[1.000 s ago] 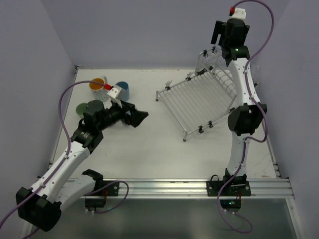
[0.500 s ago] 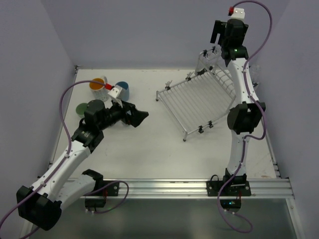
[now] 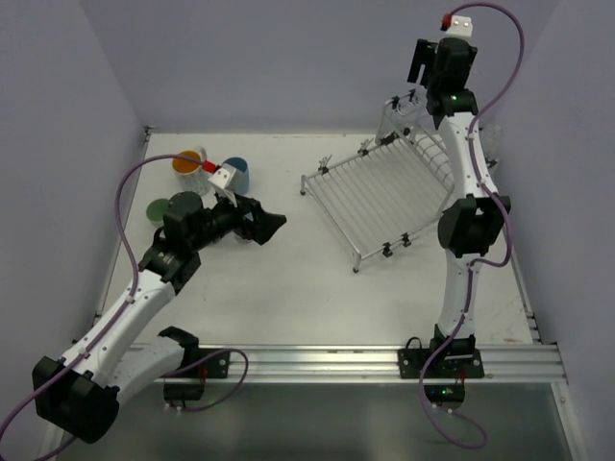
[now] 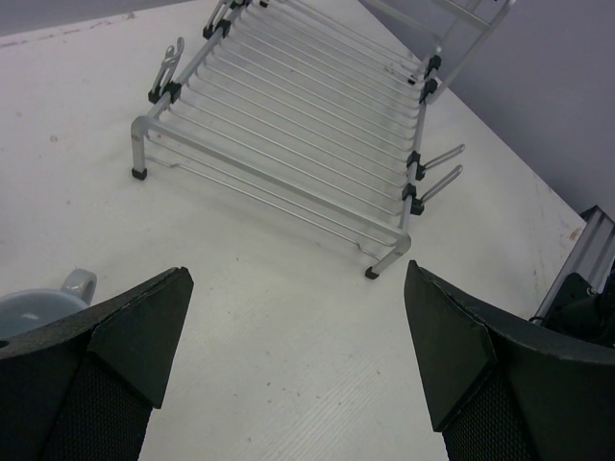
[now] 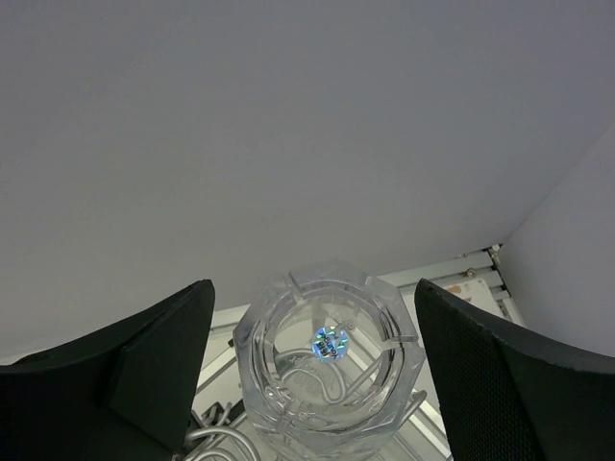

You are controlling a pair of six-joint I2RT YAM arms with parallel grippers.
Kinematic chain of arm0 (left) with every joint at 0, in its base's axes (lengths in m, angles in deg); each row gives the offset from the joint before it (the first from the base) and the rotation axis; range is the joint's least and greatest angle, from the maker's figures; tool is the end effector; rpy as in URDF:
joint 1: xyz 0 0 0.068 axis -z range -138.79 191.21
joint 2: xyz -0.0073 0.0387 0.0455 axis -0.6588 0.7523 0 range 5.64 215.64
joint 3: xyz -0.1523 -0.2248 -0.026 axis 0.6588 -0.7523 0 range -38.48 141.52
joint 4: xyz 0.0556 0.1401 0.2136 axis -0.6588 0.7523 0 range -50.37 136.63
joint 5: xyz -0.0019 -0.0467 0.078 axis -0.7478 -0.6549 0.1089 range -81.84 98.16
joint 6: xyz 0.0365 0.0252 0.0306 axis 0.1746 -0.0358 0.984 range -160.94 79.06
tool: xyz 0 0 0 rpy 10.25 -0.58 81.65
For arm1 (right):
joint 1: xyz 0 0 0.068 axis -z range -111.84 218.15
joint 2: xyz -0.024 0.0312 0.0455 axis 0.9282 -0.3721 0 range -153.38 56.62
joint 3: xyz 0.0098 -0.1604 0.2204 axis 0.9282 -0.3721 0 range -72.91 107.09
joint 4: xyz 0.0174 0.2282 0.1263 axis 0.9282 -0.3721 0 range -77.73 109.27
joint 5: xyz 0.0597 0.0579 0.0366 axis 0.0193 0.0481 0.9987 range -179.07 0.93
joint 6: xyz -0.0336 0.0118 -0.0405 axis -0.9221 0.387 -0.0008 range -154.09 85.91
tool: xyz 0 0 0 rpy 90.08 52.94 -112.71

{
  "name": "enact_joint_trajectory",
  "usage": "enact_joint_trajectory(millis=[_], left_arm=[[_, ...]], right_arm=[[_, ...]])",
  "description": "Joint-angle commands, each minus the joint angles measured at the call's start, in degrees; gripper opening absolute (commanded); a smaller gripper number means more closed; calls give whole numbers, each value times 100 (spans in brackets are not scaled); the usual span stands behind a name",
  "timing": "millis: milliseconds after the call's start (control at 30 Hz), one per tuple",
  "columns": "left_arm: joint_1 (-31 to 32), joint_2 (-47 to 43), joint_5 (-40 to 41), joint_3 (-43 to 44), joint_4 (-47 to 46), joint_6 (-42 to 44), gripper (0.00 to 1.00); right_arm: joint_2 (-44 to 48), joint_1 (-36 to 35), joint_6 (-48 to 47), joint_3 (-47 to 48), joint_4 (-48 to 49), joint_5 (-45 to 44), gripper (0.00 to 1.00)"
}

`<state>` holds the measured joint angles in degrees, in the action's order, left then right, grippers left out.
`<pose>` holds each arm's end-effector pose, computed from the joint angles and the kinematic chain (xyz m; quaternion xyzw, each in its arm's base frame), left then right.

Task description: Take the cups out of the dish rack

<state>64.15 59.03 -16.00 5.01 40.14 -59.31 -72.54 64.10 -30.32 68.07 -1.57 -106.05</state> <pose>0.1959 -0.0987 0.3231 0.1638 0.7454 -0.3712 0.5289 0.5203 0.0265 0.4101 0.0940 0.7524 -0.0682 0.6484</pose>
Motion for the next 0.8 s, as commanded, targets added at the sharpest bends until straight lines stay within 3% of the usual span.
enact_joint_trajectory(millis=[0, 167, 300, 367, 767], left_arm=[[-26, -12, 26, 29, -280, 132, 100], [-53, -12, 17, 29, -289, 115, 100], [-61, -39, 17, 29, -297, 114, 100], [-70, -48, 8, 29, -297, 114, 100], [-88, -4, -1, 20, -315, 97, 100]], right_arm=[[-65, 36, -61, 87, 317, -60, 88], [-3, 54, -34, -80, 484, -61, 79], [-39, 71, -17, -98, 405, -43, 95], [-30, 71, -8, -133, 379, -43, 95], [-30, 133, 62, -387, 546, -43, 83]])
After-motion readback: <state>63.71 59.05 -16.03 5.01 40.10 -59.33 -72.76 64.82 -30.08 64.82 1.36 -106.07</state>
